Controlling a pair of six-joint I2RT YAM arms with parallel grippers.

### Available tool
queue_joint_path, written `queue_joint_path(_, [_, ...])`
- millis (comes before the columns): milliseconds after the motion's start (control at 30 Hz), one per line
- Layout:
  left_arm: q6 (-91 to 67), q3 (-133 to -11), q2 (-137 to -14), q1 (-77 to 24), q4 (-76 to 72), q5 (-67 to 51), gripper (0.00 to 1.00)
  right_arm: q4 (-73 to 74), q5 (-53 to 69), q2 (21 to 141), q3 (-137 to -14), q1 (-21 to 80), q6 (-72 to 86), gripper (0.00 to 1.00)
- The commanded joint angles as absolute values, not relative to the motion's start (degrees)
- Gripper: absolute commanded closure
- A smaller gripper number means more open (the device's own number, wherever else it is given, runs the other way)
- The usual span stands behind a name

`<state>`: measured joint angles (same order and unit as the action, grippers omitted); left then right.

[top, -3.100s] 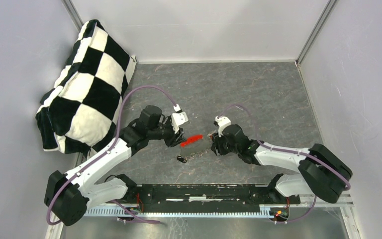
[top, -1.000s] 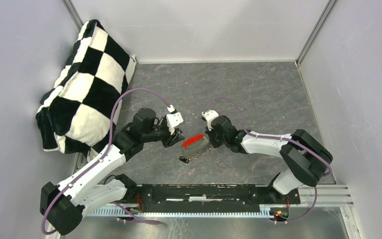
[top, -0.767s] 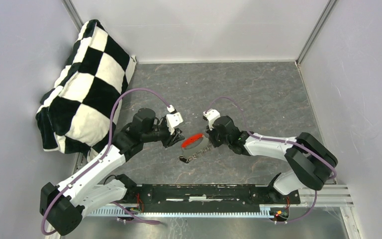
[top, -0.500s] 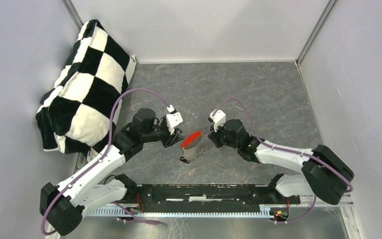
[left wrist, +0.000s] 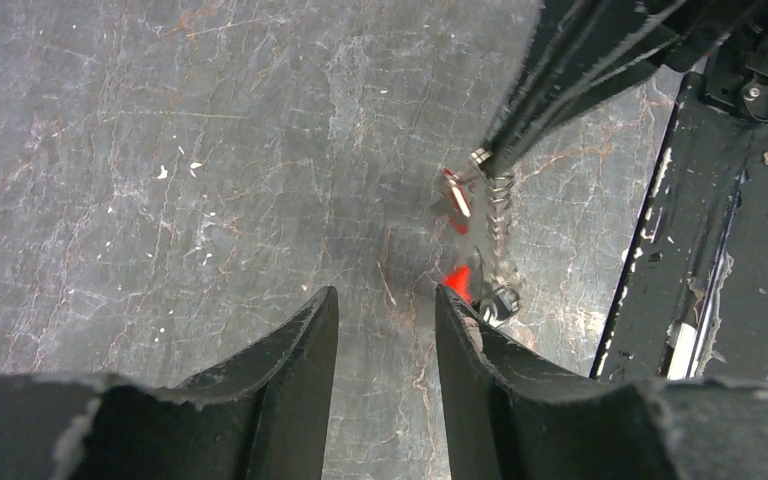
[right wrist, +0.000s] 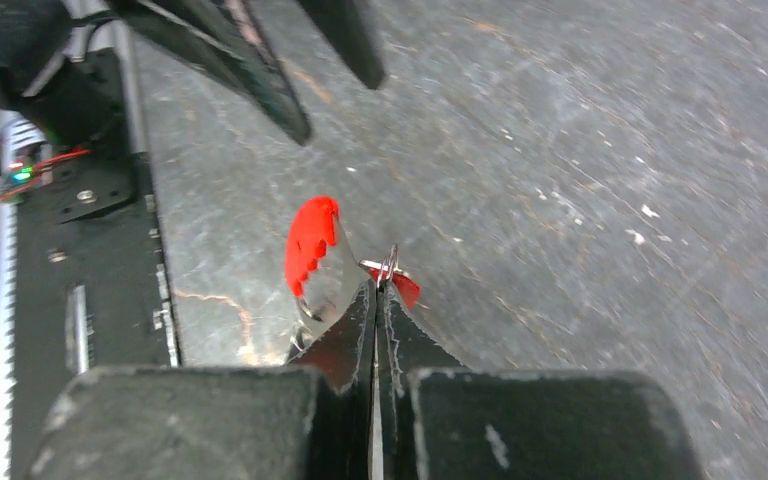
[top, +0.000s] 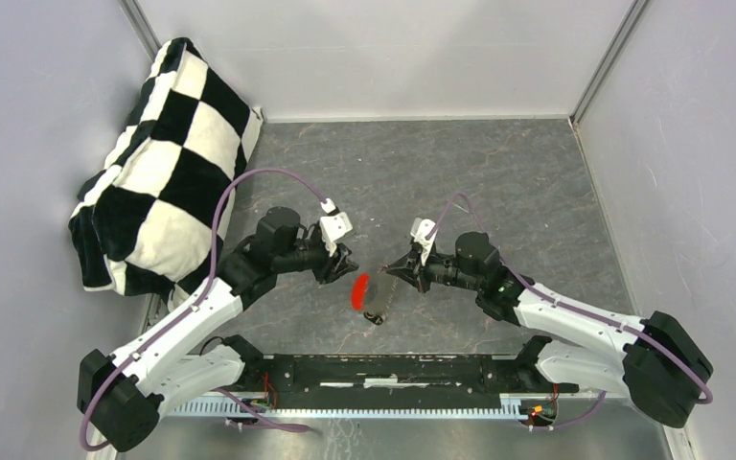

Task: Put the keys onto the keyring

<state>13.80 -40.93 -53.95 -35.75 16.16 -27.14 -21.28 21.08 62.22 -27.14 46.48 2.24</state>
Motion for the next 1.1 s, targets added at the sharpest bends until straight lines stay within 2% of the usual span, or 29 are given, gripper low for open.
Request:
queue_joint_path(0, [13.24, -45.2, -54.09, -35.77, 15.42, -30.81, 0.52, -20.77, 32.3, 59.71, -32.42, 46.48, 0.46, 1.0])
queue_joint_path(100, [16.33, -47.09, -54.11, -35.77, 17.45, -34.77, 0.52, -22.58, 37.0, 58.82, -33.39, 46.47, 2.05, 1.0])
queue_joint_path(233, [20.45, -49.72, -54.14, -35.77, 20.54, -39.45, 0.5, -32.34, 41.88, 57.83, -32.33, 46.49, 8.55, 1.0])
queue_joint_path(367, [23.09, -51.93, -53.34, -35.77, 22.83, -44.06, 0.37, -40.83, 44.27, 58.66, -31.66, 46.49, 15.77, 1.0])
queue_joint_path(500, [26.13, -51.93, -50.04, -35.77, 23.84, -48.89, 0.28, -47.81, 45.01, 59.05, -30.43, 46.49, 21.52, 1.0])
queue_joint_path(767, [28.49, -54.55, -49.32, -35.77, 29.63, -57.22, 0.34, -49.16, 43.78, 58.28, -29.88, 46.49, 23.42, 1.0])
queue_joint_path(933, [27.13, -54.87, -49.33, -35.77, 30.12, -57.24, 0.32, -46.61, 43.12, 57.52, -30.39, 46.5, 22.01, 1.0])
queue_joint_path(1067, [18.57, -52.87, -49.37, -35.86, 22.64, -53.75, 0.33, -45.88, 42.06, 57.04, -30.41, 46.49, 21.72, 1.0])
